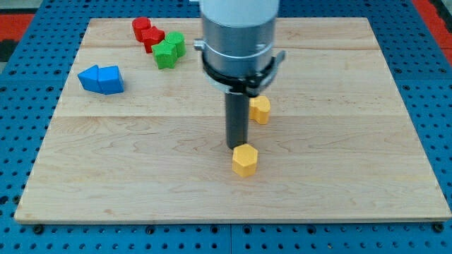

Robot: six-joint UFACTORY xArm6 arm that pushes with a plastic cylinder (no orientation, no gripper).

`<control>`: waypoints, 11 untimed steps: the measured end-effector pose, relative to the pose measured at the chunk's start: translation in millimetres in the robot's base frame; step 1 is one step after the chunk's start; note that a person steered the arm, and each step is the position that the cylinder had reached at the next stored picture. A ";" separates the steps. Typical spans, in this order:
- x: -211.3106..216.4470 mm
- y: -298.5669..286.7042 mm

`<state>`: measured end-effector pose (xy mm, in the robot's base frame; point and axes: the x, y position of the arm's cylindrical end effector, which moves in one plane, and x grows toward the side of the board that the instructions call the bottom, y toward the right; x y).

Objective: Move the yellow blocks to the bottom right side of the board

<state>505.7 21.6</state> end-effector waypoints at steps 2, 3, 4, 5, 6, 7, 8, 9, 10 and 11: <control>38.7 -25.3; 48.4 71.9; 46.7 101.1; -13.1 76.0; -79.0 103.6; -81.0 12.0; -55.5 -4.7; -84.2 -61.2; -80.3 -103.0; -36.3 -88.2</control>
